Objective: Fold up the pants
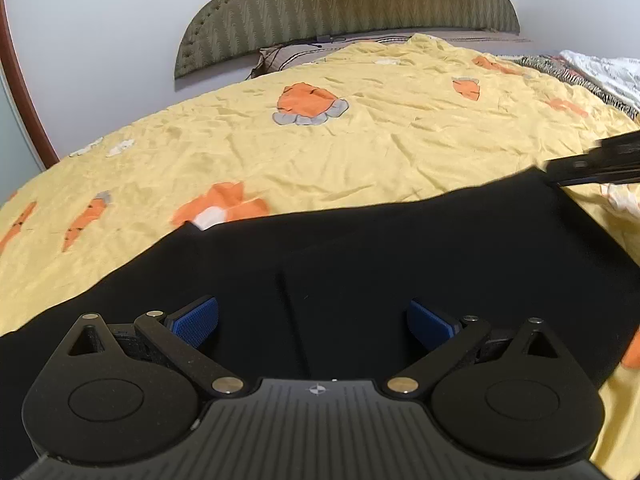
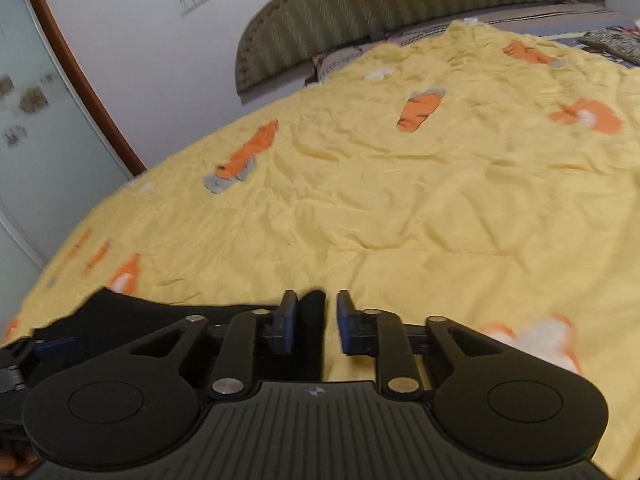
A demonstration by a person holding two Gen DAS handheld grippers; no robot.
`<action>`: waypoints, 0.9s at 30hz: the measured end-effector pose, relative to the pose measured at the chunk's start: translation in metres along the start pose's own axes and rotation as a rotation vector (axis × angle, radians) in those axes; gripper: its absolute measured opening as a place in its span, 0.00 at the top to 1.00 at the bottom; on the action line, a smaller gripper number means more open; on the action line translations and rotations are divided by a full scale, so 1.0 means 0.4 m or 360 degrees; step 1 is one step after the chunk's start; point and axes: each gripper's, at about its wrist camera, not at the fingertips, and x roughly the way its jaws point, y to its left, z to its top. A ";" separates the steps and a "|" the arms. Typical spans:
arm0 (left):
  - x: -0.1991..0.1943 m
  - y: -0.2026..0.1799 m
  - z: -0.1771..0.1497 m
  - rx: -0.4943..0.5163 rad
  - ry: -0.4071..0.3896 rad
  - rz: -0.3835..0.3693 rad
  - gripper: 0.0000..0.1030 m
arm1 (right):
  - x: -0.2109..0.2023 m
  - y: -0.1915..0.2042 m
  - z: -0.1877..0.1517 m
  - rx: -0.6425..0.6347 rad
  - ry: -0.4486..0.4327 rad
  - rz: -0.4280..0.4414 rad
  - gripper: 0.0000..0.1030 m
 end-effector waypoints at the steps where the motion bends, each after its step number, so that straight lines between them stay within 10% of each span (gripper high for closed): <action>1: -0.008 0.003 -0.006 0.0005 -0.0006 -0.0001 0.01 | -0.025 -0.010 -0.014 0.0047 0.0016 0.0051 0.75; 5: -0.002 -0.004 -0.017 0.0027 0.0007 -0.0030 0.00 | -0.078 -0.027 -0.091 0.0119 0.0219 0.0231 0.68; 18: -0.128 0.156 -0.034 -0.0263 -0.0124 0.0209 0.01 | -0.114 0.071 -0.165 -0.0181 0.0119 -0.0111 0.89; 23: -0.202 0.336 -0.093 -0.0566 -0.0103 0.0356 0.00 | -0.144 0.214 -0.169 -0.0390 0.0020 -0.0487 0.61; 26: -0.238 0.440 -0.140 -0.0710 -0.0045 0.0474 0.00 | -0.137 0.368 -0.177 -0.0605 -0.0001 -0.0321 0.06; 27: -0.249 0.472 -0.156 -0.0744 -0.0019 0.0523 0.00 | -0.135 0.429 -0.191 -0.0709 -0.0046 -0.0224 0.02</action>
